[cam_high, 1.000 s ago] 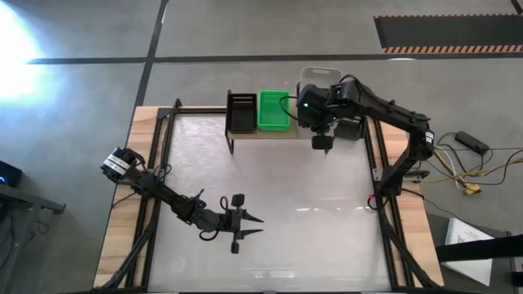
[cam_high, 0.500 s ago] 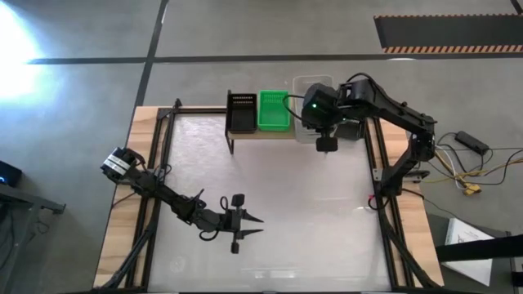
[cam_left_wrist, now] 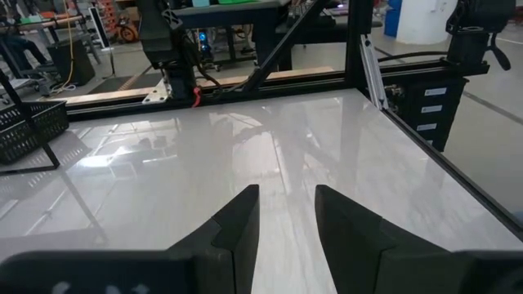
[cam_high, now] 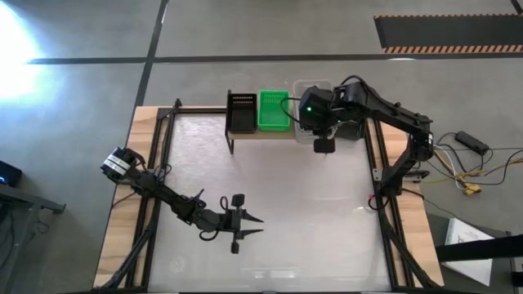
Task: Stack baskets on shelf by color
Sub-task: Stack the white bin on top of the white bin on the shelf, then adjust the white bins on the shelf
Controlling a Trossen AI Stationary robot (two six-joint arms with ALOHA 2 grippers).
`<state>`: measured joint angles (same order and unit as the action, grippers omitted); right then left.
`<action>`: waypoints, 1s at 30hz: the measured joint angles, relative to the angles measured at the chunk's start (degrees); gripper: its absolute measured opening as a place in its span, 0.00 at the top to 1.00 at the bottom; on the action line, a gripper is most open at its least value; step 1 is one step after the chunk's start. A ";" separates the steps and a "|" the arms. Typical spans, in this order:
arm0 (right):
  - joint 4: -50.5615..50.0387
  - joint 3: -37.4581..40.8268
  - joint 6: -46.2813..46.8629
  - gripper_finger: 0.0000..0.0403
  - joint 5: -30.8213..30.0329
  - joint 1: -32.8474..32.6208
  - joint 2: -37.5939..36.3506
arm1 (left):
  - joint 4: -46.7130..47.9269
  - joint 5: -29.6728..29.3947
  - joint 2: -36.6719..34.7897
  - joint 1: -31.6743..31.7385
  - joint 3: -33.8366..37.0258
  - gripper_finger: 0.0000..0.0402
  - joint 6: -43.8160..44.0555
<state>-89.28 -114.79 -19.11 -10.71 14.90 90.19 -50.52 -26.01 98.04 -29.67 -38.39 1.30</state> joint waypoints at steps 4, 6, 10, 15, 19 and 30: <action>-0.25 -0.06 2.92 0.78 -6.28 -0.11 -0.02 | 0.00 0.00 0.00 0.02 0.00 0.74 0.00; -0.62 -0.50 6.88 0.73 -10.05 -0.13 -0.08 | 0.00 0.01 0.00 0.04 0.00 0.74 0.00; -0.67 -0.48 12.05 0.70 -8.69 -0.95 -1.38 | 0.00 0.01 0.00 0.02 0.00 0.74 0.02; -0.73 1.45 15.30 0.74 -4.91 -5.13 -2.43 | 0.00 0.01 0.00 0.02 0.00 0.74 0.02; -0.12 4.86 15.72 0.79 -1.14 -7.65 -2.47 | 0.00 0.01 0.00 0.02 0.00 0.74 0.00; 15.42 17.18 13.48 0.94 -8.37 -6.77 -1.97 | -0.02 0.01 0.00 0.02 0.00 0.74 0.02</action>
<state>-73.86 -97.61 -5.63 -19.08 8.13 88.23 -50.54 -26.00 98.04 -29.65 -38.39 1.32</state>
